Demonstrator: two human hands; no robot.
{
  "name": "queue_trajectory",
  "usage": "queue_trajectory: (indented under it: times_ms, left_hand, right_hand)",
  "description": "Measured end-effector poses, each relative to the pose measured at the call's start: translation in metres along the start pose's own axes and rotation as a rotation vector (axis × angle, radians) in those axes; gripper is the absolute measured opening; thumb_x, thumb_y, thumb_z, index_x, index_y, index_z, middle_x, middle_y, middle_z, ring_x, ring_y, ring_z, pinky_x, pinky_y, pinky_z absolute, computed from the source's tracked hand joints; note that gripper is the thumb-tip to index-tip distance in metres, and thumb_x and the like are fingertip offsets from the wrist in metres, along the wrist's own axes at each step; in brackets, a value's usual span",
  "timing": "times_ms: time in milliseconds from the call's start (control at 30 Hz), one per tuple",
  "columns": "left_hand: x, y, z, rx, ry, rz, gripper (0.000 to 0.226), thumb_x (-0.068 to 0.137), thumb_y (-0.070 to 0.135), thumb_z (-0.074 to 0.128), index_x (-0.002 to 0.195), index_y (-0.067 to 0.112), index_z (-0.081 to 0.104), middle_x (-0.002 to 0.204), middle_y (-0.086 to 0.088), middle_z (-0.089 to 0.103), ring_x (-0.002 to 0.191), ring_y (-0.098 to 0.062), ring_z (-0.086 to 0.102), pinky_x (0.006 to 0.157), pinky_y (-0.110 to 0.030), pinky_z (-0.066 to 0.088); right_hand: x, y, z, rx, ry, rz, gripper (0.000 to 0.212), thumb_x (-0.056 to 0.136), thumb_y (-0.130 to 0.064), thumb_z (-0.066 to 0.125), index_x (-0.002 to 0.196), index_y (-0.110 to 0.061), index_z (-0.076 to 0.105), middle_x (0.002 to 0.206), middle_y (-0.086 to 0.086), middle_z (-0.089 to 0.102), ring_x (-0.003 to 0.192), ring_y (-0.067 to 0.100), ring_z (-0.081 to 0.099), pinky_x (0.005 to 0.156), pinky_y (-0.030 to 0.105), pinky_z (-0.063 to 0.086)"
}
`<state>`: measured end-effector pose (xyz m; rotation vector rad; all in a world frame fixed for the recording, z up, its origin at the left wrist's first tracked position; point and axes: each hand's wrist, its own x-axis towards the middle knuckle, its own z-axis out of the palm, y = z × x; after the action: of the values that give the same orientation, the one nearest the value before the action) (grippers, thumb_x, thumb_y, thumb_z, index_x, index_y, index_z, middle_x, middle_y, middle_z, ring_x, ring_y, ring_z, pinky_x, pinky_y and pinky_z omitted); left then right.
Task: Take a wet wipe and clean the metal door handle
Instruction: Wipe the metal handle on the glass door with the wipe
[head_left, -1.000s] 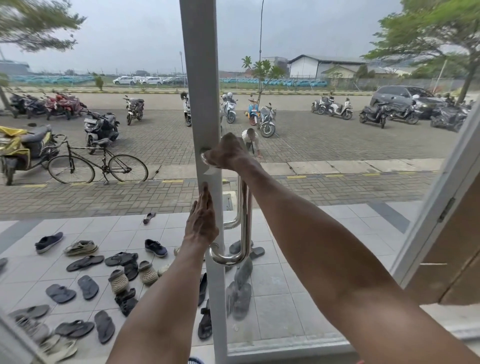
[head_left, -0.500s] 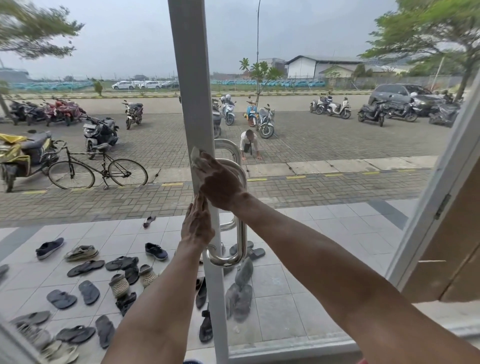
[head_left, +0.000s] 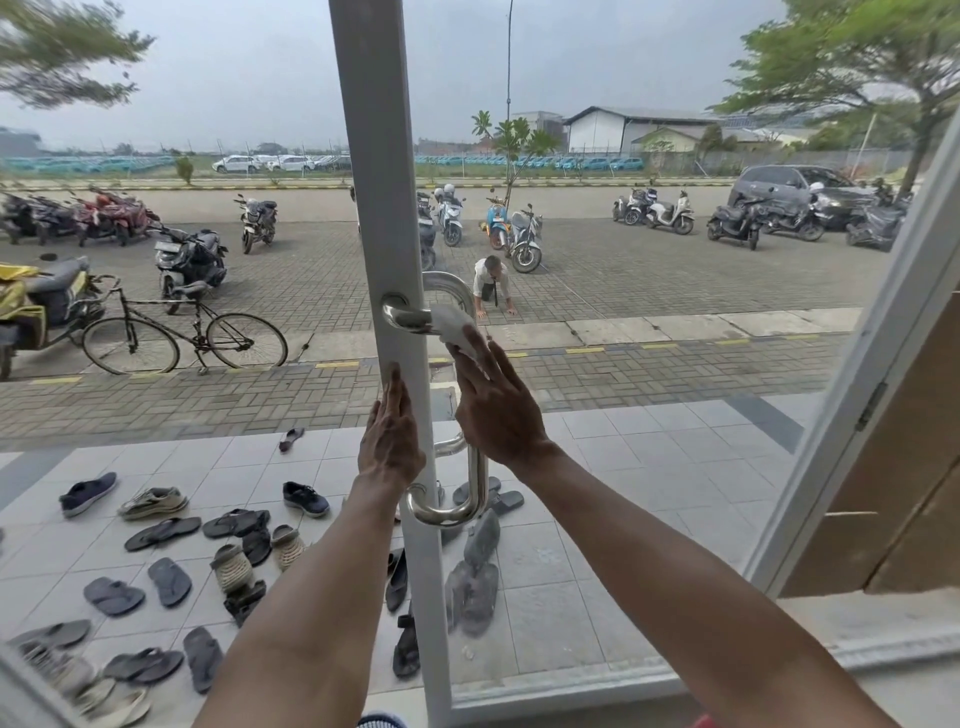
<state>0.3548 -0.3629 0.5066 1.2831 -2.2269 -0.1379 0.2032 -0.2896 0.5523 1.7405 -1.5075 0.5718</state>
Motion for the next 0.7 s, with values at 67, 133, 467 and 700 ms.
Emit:
queue_trajectory:
  times_ms: [67,133,467,700]
  left_hand:
    - [-0.001,0.0,-0.001,-0.011,-0.001,-0.001,0.11,0.079,-0.005,0.064,0.156,0.008,-0.015,0.165,0.0,-0.017,0.15,-0.026,0.021,0.123,-0.035,0.022]
    - [-0.001,-0.001,-0.001,-0.009,0.0,0.0,0.111,0.079,-0.005,0.064,0.156,0.008,-0.015,0.165,0.0,-0.017,0.15,-0.025,0.021,0.123,-0.034,0.022]
    - [0.0,-0.01,-0.003,0.014,-0.017,0.051,0.107,0.078,-0.009,0.059,0.156,0.009,-0.012,0.164,0.004,-0.021,0.151,-0.023,0.019,0.122,-0.033,0.023]
    - [-0.001,-0.008,-0.001,-0.015,-0.004,0.027,0.113,0.077,-0.006,0.066,0.157,0.01,-0.012,0.166,0.003,-0.011,0.144,-0.029,0.032,0.119,-0.036,0.03]
  right_hand:
    - [-0.007,-0.012,0.002,0.105,-0.013,0.113,0.069,0.086,-0.009,0.049,0.151,0.006,0.031,0.163,0.016,0.023,0.154,0.033,0.004,0.122,0.047,0.02]
    - [-0.015,-0.025,0.003,0.165,-0.037,0.19,0.076,0.084,-0.016,0.055,0.152,0.007,0.028,0.163,0.017,0.021,0.154,0.034,0.001,0.122,0.048,0.02]
    - [-0.074,-0.05,0.037,-0.154,-0.454,-0.044,0.035,0.081,-0.028,0.063,0.095,0.002,0.077,0.127,0.021,0.065,0.142,0.034,0.04,0.122,0.053,0.002]
    - [-0.012,-0.015,-0.001,-0.38,-0.173,-0.075,0.054,0.095,-0.015,0.039,0.141,0.013,0.042,0.154,0.029,0.033,0.152,0.036,0.015,0.122,0.051,-0.011]
